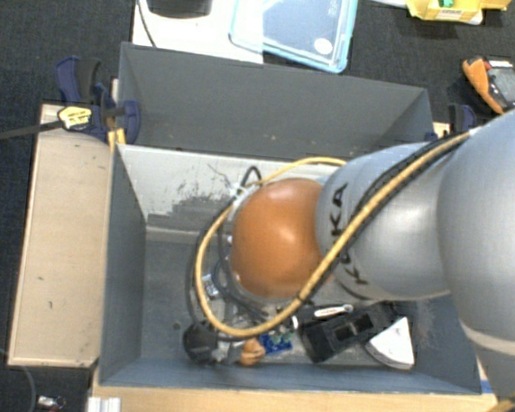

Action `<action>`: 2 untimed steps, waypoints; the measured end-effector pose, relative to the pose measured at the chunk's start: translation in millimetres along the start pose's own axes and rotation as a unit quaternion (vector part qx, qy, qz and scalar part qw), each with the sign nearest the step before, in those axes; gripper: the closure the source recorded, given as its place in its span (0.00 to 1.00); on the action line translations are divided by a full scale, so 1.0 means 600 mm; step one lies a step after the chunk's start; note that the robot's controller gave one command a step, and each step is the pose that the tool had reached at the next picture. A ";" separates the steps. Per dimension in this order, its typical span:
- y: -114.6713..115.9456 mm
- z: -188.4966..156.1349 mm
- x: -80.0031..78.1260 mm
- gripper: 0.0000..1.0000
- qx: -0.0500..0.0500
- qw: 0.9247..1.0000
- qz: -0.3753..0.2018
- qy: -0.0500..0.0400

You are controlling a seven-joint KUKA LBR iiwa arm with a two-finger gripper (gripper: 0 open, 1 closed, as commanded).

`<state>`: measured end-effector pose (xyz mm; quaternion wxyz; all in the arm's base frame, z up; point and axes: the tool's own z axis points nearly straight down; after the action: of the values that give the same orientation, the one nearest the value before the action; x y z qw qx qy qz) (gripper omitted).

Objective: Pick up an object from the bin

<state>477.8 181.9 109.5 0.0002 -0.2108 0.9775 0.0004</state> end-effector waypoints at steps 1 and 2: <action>-0.016 0.064 0.006 0.00 0.000 0.998 0.059 -0.008; -0.011 0.063 0.002 1.00 0.000 0.999 0.045 -0.008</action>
Offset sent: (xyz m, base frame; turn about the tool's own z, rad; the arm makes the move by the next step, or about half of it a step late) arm -0.0001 -0.0068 -0.0395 0.0851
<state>479.3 175.4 71.6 0.0077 -0.1662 0.9861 0.0024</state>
